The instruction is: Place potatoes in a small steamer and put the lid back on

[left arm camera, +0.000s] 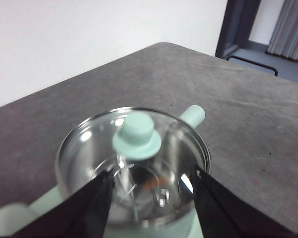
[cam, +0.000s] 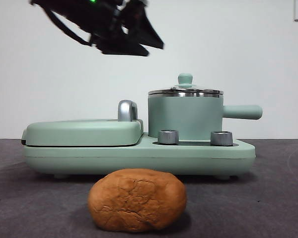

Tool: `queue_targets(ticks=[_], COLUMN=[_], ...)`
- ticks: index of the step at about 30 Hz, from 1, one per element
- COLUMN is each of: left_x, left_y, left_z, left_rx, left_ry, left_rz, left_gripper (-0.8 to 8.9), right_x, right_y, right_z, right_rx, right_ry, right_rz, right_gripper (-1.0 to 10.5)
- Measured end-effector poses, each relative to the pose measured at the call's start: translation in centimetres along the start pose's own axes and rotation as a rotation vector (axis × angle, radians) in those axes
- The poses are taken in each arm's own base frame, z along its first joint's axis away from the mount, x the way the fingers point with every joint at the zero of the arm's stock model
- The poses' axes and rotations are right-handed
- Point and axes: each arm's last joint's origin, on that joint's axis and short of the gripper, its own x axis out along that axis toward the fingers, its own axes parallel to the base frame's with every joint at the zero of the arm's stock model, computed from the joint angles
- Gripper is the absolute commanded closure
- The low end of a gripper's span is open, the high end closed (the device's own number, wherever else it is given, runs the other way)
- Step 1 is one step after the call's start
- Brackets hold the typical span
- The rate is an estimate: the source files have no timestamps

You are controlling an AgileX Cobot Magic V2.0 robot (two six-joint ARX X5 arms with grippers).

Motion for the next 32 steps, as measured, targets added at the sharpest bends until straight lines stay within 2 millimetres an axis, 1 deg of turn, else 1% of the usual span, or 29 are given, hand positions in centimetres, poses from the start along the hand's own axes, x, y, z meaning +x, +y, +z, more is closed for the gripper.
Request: queue_targets(ticks=[4,9,15,21,29,32], left_x=[2.4,5.4,7.9,9.1,9.8,9.9], left_y=[0.3,1.1,1.6,1.4,1.5,1.5], left_z=[0.5,1.0,0.9,0.2,-0.8,-1.0], left_rx=[0.023,0.035,0.037,0.036,0.033,0.032], left_ry=[-0.001,-0.009,-0.008,0.007,0.035,0.038], left_rz=[-0.013,-0.015,-0.019,-0.031,-0.035,-0.028], left_gripper=[5.64,5.63,5.63,5.63,5.63,5.64], right_x=[0.4,0.7,0.8,0.8,0.8,0.8], right_y=[-0.2,-0.3,-0.3,-0.4,-0.4,-0.4], right_z=[-0.1,-0.1,-0.1,-0.2,-0.2,-0.2], right_rx=[0.008,0.012,0.014,0.013,0.013,0.014], right_ry=[0.017,0.027,0.031,0.036,0.036,0.036], right_rz=[0.002,0.005,0.005,-0.014,-0.014,-0.014], right_gripper=[7.1,7.1,7.1,7.1,7.1,7.1])
